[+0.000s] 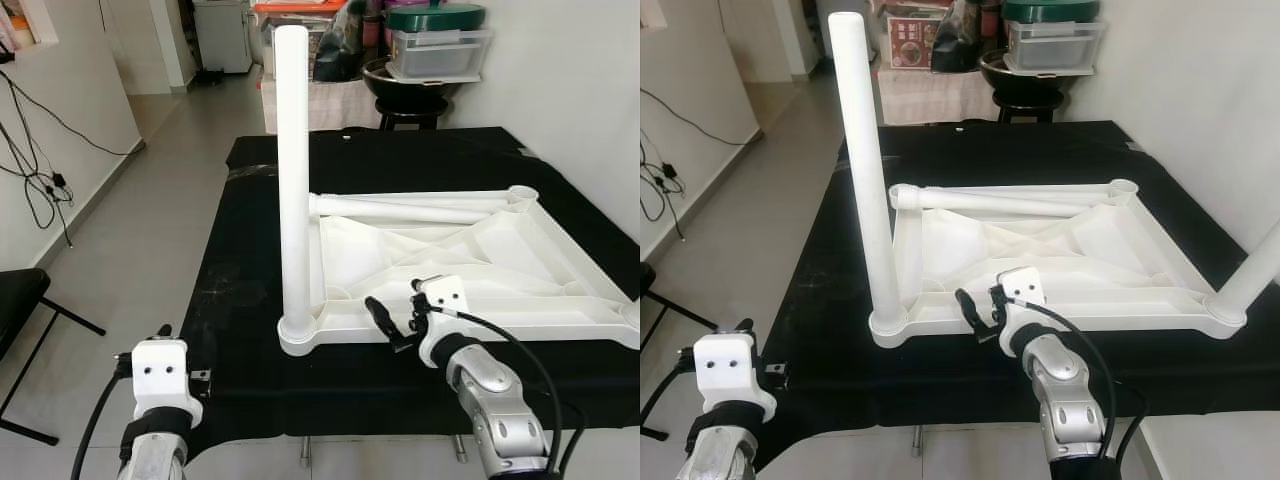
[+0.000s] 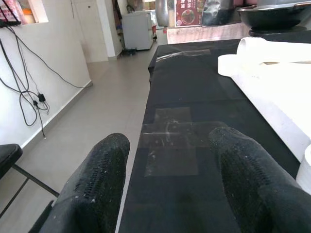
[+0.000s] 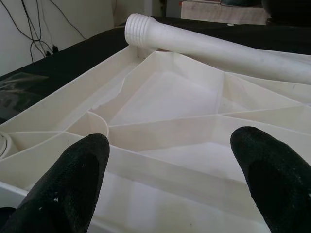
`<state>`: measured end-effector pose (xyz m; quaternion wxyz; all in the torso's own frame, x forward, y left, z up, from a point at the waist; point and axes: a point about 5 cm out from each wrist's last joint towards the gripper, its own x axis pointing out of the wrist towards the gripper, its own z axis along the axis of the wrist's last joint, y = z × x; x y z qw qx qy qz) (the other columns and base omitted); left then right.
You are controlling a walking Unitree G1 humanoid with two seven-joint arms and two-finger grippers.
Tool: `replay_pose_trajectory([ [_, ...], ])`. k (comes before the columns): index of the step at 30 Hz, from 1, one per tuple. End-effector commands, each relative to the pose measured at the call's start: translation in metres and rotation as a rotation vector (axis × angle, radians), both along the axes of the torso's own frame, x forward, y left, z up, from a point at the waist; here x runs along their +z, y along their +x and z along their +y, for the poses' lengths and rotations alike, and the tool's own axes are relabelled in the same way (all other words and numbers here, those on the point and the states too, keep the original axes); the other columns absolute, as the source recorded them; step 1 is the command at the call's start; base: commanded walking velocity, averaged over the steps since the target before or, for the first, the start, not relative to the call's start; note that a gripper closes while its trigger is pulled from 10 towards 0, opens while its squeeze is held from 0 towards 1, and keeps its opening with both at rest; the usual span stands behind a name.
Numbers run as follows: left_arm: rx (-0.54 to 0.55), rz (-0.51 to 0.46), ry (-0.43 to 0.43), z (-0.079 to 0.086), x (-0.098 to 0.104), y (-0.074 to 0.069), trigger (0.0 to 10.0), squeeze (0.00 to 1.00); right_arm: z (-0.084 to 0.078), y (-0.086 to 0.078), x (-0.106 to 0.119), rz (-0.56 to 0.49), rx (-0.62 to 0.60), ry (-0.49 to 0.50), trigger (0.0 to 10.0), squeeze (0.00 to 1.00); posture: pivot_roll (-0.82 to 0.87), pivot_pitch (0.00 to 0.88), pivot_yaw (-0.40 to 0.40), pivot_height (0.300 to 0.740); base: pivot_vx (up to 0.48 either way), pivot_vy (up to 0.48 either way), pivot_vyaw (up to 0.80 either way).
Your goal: Building children table
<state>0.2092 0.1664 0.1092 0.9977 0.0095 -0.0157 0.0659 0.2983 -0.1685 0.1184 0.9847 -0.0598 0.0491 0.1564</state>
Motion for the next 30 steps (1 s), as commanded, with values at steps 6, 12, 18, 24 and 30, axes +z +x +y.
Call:
replay_pose_trajectory([
  [6, -0.001, 0.0, -0.001, 0.0028, -0.0025, 0.0006, 10.0, 0.0, 0.0072, 0.0025, -0.0013, -0.007, 0.017, 0.012, 10.0, 0.0, -0.03, 0.0, 0.015, 0.74, 0.0, 0.0, 0.0],
  [12, -0.001, -0.003, -0.002, 0.003, -0.0017, 0.0005, 10.0, 0.0, 0.007, 0.0026, -0.0009, -0.009, 0.017, 0.018, 10.0, 0.0, -0.03, 0.0, 0.014, 0.74, 0.0, 0.0, 0.0],
  [18, -0.004, -0.006, -0.005, 0.0024, -0.0003, -0.0003, 10.0, 0.0, 0.0061, 0.0021, 0.0002, -0.01, 0.018, 0.023, 10.0, 0.0, -0.03, 0.0, 0.011, 0.74, 0.0, 0.0, 0.0],
  [24, -0.007, -0.01, -0.013, 0.0012, 0.0015, -0.0015, 10.0, 0.0, 0.0049, 0.0014, 0.0021, -0.011, 0.021, 0.031, 10.0, 0.0, -0.02, 0.01, 0.006, 0.74, 0.0, 0.0, 0.0],
  [30, -0.007, -0.014, -0.017, 0.0015, 0.0028, -0.002, 10.0, 0.0, 0.005, 0.0017, 0.0035, -0.012, 0.023, 0.04, 10.0, 0.0, -0.02, 0.024, 0.007, 0.74, 0.0, 0.0, 0.0],
])
